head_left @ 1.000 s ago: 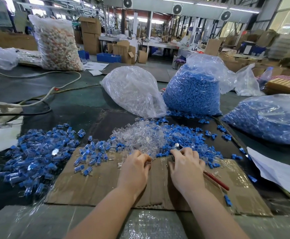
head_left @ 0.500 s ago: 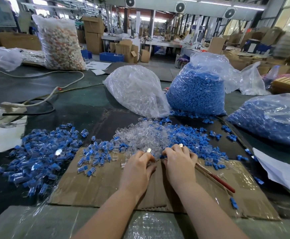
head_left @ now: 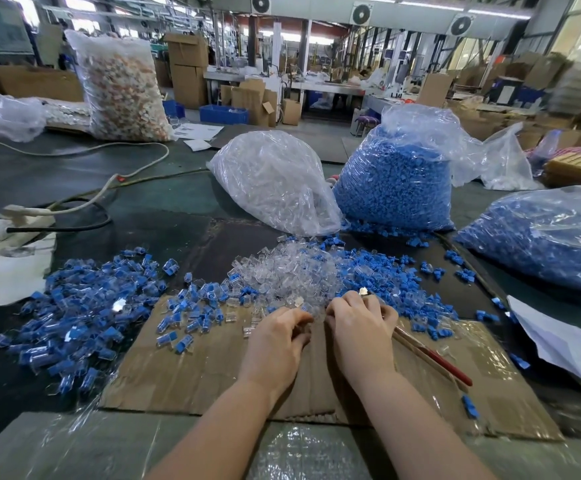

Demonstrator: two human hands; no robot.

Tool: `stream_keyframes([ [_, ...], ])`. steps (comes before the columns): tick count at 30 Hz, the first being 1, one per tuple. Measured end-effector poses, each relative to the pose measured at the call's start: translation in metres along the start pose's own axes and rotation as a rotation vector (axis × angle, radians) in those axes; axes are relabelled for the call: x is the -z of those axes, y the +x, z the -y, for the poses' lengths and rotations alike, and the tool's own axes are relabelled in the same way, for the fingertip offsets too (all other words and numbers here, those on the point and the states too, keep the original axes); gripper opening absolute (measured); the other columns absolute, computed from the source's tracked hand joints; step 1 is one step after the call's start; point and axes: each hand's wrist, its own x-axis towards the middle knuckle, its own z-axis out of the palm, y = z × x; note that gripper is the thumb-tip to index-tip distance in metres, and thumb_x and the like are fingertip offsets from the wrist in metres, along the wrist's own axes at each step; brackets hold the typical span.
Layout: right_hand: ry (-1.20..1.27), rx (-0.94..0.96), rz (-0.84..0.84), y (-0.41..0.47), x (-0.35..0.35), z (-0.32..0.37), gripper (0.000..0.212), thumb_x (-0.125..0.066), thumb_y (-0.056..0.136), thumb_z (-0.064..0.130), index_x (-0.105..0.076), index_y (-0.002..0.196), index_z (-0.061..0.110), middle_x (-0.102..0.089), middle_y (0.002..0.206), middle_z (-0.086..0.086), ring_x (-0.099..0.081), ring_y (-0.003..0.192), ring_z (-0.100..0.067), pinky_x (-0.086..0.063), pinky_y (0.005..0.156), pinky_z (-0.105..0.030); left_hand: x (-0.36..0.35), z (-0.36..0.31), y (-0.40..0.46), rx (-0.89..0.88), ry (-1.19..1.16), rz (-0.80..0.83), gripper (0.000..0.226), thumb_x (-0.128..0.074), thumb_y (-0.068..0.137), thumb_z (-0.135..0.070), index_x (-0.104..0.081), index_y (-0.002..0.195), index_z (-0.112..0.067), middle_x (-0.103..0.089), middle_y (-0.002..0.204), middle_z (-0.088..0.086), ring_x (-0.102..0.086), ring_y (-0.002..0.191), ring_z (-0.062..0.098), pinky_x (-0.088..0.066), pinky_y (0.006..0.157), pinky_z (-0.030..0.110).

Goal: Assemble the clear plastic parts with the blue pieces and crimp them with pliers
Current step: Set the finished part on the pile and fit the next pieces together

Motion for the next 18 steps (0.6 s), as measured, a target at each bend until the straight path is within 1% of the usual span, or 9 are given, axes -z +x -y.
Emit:
stream_keyframes([
  [3, -0.019, 0.005, 0.009, -0.0056, -0.0007, -0.0035, 0.026, -0.043, 0.093, 0.015, -0.053, 0.112, 0.029, -0.047, 0.118, 0.008, -0.036, 0.114, -0.019, -0.021, 0.099, -0.040, 0.0007, 0.0001, -0.0005, 0.011, -0.005, -0.031, 0.023, -0.065, 0.086, -0.018, -0.068, 0.109, -0.019, -0.064, 0.101, -0.008, -0.052, 0.088, 0.001, -0.032, 0.079, 0.002],
  [6, -0.021, 0.018, 0.030, -0.0064, 0.0007, -0.0048, 0.028, -0.043, 0.091, 0.014, -0.057, 0.110, 0.029, -0.048, 0.116, 0.009, -0.035, 0.115, -0.019, -0.020, 0.099, -0.040, 0.0017, -0.0016, -0.0013, 0.018, -0.027, -0.060, 0.022, -0.066, 0.085, -0.020, -0.069, 0.107, -0.018, -0.059, 0.092, -0.014, -0.051, 0.081, -0.001, -0.032, 0.074, -0.003],
  [8, 0.005, 0.043, 0.041, -0.0046, 0.0016, -0.0044, 0.027, -0.041, 0.094, 0.016, -0.058, 0.108, 0.030, -0.051, 0.114, 0.010, -0.036, 0.113, -0.017, -0.021, 0.098, -0.038, 0.0018, -0.0023, -0.0013, 0.021, -0.032, -0.057, 0.023, -0.067, 0.085, -0.019, -0.069, 0.108, -0.018, -0.055, 0.089, -0.015, -0.052, 0.080, 0.000, -0.032, 0.073, -0.004],
  [11, 0.051, 0.063, 0.049, -0.0030, 0.0012, -0.0049, 0.026, -0.040, 0.096, 0.016, -0.058, 0.108, 0.031, -0.053, 0.114, 0.010, -0.039, 0.115, -0.015, -0.022, 0.098, -0.037, 0.0010, -0.0014, -0.0010, 0.023, -0.022, -0.047, 0.029, -0.066, 0.085, -0.016, -0.066, 0.114, -0.019, -0.059, 0.096, -0.011, -0.051, 0.084, 0.001, -0.033, 0.079, 0.002],
  [13, 0.069, 0.053, 0.044, -0.0032, 0.0006, -0.0061, 0.027, -0.039, 0.097, 0.017, -0.057, 0.111, 0.032, -0.053, 0.116, 0.010, -0.038, 0.117, -0.015, -0.021, 0.099, -0.037, 0.0005, -0.0003, -0.0007, 0.023, -0.010, -0.046, 0.031, -0.066, 0.085, -0.015, -0.065, 0.116, -0.020, -0.060, 0.099, -0.009, -0.049, 0.084, 0.000, -0.032, 0.080, 0.003],
  [16, 0.078, 0.057, 0.034, -0.0047, 0.0001, -0.0064, 0.031, -0.038, 0.097, 0.019, -0.055, 0.117, 0.036, -0.052, 0.117, 0.010, -0.039, 0.117, -0.015, -0.020, 0.098, -0.036, 0.0005, -0.0002, -0.0004, 0.026, -0.025, -0.049, 0.026, -0.067, 0.083, -0.014, -0.068, 0.109, -0.017, -0.060, 0.094, -0.010, -0.051, 0.082, 0.001, -0.033, 0.076, 0.000],
  [18, 0.077, 0.058, 0.009, -0.0055, 0.0000, -0.0053, 0.030, -0.039, 0.096, 0.019, -0.056, 0.114, 0.036, -0.054, 0.113, 0.011, -0.040, 0.114, -0.014, -0.017, 0.097, -0.035, 0.0012, -0.0010, -0.0006, 0.023, -0.046, -0.049, 0.025, -0.070, 0.081, -0.014, -0.069, 0.106, -0.016, -0.058, 0.091, -0.012, -0.053, 0.081, 0.002, -0.034, 0.075, -0.002],
])
